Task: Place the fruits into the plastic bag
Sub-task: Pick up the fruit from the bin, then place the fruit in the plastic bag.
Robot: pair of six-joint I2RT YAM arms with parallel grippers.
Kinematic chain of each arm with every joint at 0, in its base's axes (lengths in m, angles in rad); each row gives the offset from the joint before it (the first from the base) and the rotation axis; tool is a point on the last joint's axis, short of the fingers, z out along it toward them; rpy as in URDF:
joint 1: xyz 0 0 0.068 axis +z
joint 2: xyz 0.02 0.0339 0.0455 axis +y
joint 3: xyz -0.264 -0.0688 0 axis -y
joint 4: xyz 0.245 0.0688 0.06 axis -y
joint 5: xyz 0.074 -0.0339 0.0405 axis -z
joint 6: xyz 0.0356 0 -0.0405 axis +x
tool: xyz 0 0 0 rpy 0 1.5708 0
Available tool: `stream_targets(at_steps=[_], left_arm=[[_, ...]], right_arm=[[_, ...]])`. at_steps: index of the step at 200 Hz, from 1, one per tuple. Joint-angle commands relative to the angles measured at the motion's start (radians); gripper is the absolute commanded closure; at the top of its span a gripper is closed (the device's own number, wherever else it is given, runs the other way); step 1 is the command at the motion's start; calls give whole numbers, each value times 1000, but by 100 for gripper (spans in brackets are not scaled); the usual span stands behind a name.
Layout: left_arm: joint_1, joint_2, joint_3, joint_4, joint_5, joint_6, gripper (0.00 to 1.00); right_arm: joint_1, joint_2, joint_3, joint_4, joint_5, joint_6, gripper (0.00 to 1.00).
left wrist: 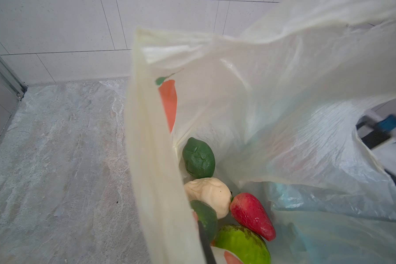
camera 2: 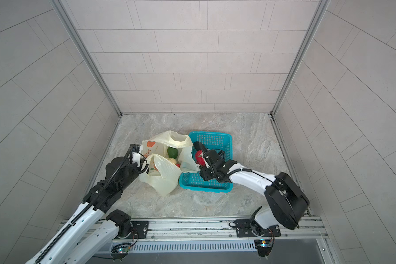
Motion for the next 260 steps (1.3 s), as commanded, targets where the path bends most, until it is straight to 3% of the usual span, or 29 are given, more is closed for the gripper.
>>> stream_targets(at_steps=[1, 29, 68, 103, 130, 171, 224, 260], left_arm=[[5, 0, 6, 23, 1, 1, 100], [5, 0, -1, 29, 0, 1, 100], [5, 6, -6, 38, 7, -3, 100], [5, 3, -3, 36, 8, -3, 100], [5, -9, -2, 29, 8, -6, 100], [5, -29, 12, 3, 5, -15, 100], [5, -34, 44, -22, -28, -24, 100], [5, -32, 74, -62, -52, 2, 100]], right_arm=[[-20, -182, -33, 32, 163, 45, 78], [-26, -356, -48, 65, 199, 27, 77], [-7, -349, 33, 136, -91, 32, 77], [72, -218, 138, 219, -252, 41, 77], [127, -98, 187, 319, -286, 77, 77], [187, 82, 300, 331, -315, 28, 76], [267, 319, 476, 38, -250, -178, 73], [297, 403, 513, -71, -222, -201, 67]])
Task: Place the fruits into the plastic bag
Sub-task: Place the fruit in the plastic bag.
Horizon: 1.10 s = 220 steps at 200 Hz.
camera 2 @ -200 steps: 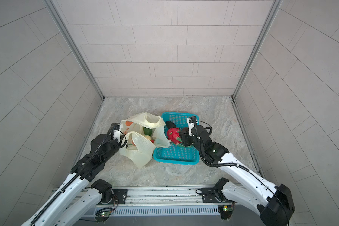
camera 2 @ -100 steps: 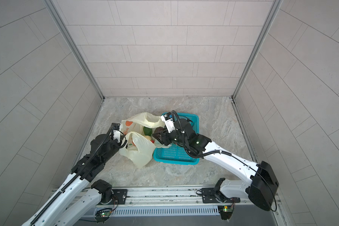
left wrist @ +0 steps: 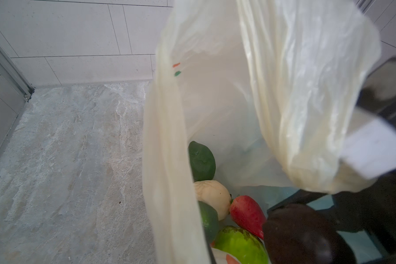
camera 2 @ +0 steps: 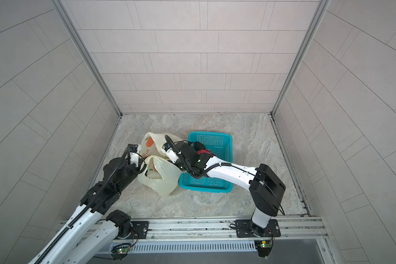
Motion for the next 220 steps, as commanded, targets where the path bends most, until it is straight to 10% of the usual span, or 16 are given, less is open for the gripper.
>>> stream_targets(at_steps=[1, 91, 220], left_arm=[[5, -5, 48, -28, -32, 18, 100], [5, -7, 22, -4, -43, -3, 100], [5, 15, -20, 42, -106, -60, 100]], right_arm=[[15, 34, 31, -131, 35, -55, 67], [13, -48, 36, -177, 134, -68, 23], [-258, -516, -214, -74, 71, 68, 19]])
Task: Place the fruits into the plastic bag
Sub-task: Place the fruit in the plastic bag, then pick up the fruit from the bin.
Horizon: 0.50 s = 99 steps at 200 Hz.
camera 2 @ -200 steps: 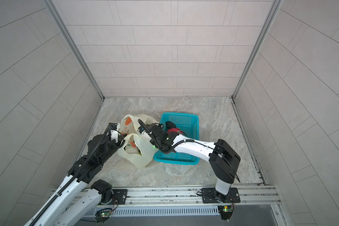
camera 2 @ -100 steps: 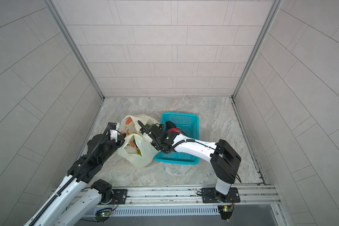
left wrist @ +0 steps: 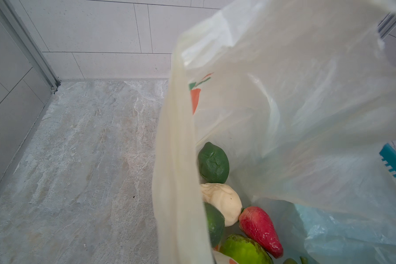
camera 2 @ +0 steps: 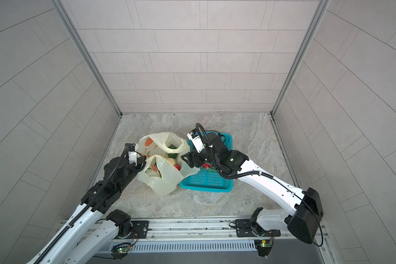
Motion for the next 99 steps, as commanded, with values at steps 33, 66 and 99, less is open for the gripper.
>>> stream_targets(at_steps=[33, 66, 99], left_arm=[[5, 0, -9, 32, -36, -15, 100], [5, -7, -8, 34, -56, -15, 100], [6, -9, -5, 37, -72, -7, 100]], right_arm=[[-176, -104, -103, 28, 42, 126, 18], [-244, 34, -55, -30, 114, 123, 18], [-260, 354, 158, -149, 89, 115, 19]])
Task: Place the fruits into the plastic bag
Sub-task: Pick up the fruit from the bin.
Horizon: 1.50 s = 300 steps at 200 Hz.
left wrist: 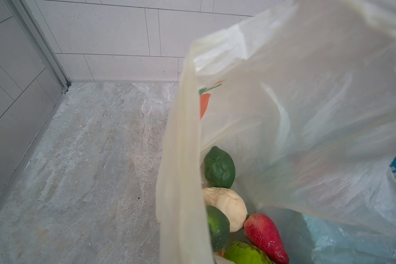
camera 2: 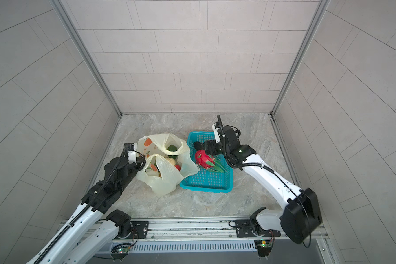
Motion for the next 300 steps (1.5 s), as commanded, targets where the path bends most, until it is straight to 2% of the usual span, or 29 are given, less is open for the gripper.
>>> stream_targets(at_steps=[1, 31, 62, 97, 117, 128, 167, 213, 245, 273, 300], left_arm=[[5, -9, -4, 25, -29, 1, 100], [6, -12, -6, 23, -31, 3, 100], [7, -12, -14, 28, -39, 4, 100], [7, -6, -22, 37, -37, 5, 100], [8, -6, -29, 45, -35, 5, 100], [8, -5, -28, 45, -35, 6, 100], [10, -17, -36, 42, -36, 9, 100], [12, -17, -37, 45, -30, 5, 100], [14, -18, -32, 40, -24, 11, 100], [14, -16, -34, 41, -22, 10, 100], [14, -18, -37, 48, -18, 4, 100]], right_arm=[[-6, 199, 127, -103, 4, 8, 19], [-10, 464, 354, -175, -43, 19, 19], [-10, 645, 522, -181, -47, 64, 20], [-9, 757, 591, -212, 68, 140, 23], [-9, 787, 580, -220, 158, 211, 25], [-10, 794, 563, -215, 168, 250, 25], [-14, 755, 476, -199, 229, 340, 31], [-43, 721, 410, -119, 169, 375, 66], [-56, 641, 317, -17, 96, 370, 85], [-66, 524, 220, 40, 57, 365, 97], [-78, 409, 131, 69, 33, 351, 100]])
